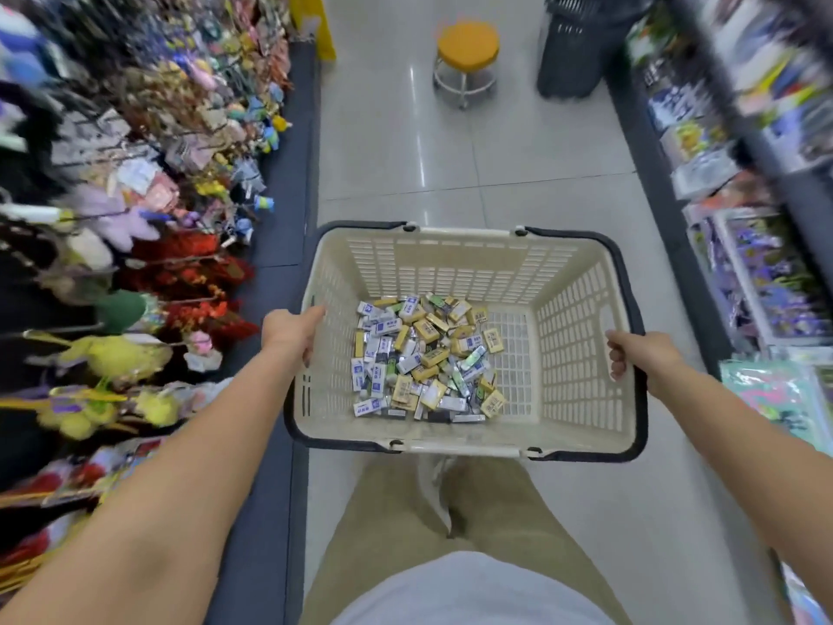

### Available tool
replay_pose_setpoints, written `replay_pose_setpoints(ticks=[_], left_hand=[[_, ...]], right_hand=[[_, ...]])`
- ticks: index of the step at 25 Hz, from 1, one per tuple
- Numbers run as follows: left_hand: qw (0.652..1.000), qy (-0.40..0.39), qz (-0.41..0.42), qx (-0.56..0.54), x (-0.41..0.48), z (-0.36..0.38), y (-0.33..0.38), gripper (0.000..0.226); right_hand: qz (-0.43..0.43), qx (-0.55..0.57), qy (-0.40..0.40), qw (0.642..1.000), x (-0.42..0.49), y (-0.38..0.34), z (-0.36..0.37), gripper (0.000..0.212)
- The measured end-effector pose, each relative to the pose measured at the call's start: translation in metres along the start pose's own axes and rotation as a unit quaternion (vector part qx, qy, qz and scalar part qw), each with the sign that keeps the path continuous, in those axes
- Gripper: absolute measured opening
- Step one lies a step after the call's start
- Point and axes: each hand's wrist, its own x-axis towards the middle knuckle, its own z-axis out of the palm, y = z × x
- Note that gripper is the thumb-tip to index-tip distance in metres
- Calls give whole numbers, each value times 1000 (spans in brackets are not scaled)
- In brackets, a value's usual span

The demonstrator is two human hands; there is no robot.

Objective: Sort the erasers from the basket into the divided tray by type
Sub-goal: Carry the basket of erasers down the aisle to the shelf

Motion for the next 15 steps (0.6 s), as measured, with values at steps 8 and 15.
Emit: replay_pose_setpoints(ticks=[8,15], left_hand=[[999,-51,8,18,95,103,169,31],[989,-130,16,72,194,208,342,33]], right_hand=[[38,45,39,997,118,-119,-26,24],[92,111,94,985,226,-220,-23,29]])
